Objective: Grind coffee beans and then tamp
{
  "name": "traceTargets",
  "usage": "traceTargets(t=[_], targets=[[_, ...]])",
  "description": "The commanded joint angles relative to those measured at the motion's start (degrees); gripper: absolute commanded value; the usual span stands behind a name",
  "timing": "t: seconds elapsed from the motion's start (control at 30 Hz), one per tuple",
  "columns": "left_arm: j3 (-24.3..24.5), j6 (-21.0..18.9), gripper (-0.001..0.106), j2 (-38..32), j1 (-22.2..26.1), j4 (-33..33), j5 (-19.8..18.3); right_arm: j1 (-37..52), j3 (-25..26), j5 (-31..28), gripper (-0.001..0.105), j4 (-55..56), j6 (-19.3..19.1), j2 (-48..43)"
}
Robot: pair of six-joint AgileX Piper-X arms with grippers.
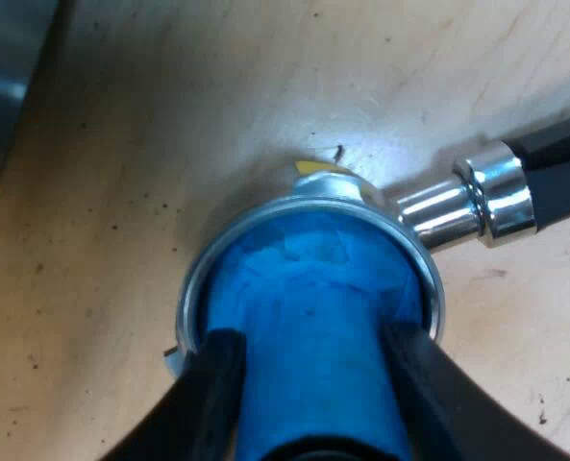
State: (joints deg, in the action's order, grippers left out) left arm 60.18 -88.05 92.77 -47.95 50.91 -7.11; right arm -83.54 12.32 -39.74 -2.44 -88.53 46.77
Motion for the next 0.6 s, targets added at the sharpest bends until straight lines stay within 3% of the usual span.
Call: traceTargets(t=[0.03, 0.6], targets=[[0.1, -0.5, 0.000, 0.3, -0.2, 0.1, -0.9, 0.0, 0.1, -0.3, 0.070, -0.4, 0.1, 0.1], [0.1, -1.8, 0.000, 5.9, -0.2, 1.4, -2.6, 0.0, 0.1, -0.3, 0.070, -0.4, 0.1, 0.1]])
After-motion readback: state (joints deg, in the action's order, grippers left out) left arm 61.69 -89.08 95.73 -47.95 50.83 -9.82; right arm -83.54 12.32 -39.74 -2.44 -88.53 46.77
